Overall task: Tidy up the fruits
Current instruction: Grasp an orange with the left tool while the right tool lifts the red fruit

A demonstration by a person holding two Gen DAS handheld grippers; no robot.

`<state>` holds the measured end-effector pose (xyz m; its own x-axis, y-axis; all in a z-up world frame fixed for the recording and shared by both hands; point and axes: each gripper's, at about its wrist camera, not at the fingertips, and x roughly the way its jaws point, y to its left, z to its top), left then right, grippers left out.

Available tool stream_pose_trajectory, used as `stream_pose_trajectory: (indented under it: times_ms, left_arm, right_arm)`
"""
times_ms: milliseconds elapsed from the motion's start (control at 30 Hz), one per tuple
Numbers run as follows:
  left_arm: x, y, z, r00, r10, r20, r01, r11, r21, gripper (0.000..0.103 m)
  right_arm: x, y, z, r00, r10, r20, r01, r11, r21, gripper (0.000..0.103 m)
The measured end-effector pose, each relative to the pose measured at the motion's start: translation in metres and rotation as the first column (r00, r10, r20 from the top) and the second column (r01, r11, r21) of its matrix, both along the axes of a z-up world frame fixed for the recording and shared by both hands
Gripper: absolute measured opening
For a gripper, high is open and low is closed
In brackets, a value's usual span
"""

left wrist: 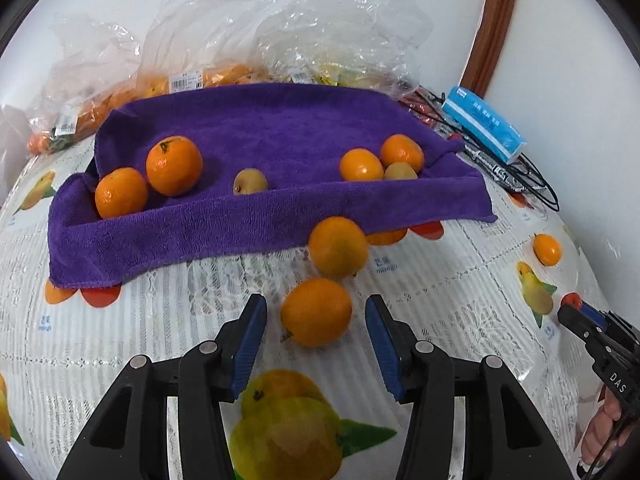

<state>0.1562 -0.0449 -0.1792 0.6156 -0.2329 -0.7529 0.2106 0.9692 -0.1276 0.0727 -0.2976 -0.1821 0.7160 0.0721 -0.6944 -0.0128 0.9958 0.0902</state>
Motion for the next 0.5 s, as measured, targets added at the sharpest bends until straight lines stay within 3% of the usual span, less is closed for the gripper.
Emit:
stream_pose_trajectory:
  times_ms: [67,167,500]
  left_arm:
    - [0.0,-0.003,-0.002,1.0,0.0,0.007,0.0,1.0,0.019,0.047]
    - [-0.002,-0.008,-0.003,1.0,0.001,0.017,-0.002,0.999,0.055,0.033]
    - [-0.003,-0.006,-0.002,1.0,-0.001,0.024,0.0,0.998,0.056,0.033]
  right_arm:
    - [0.001,0.0,0.0,1.0,-0.002,0.004,0.002,1.0,0.002,0.025]
    - [0.004,0.001,0.001,1.0,-0.003,0.004,0.003,1.0,0.015,0.025]
    - [0.007,0.016,0.005,0.999,0.031,0.016,-0.031,0.999,0.008,0.025]
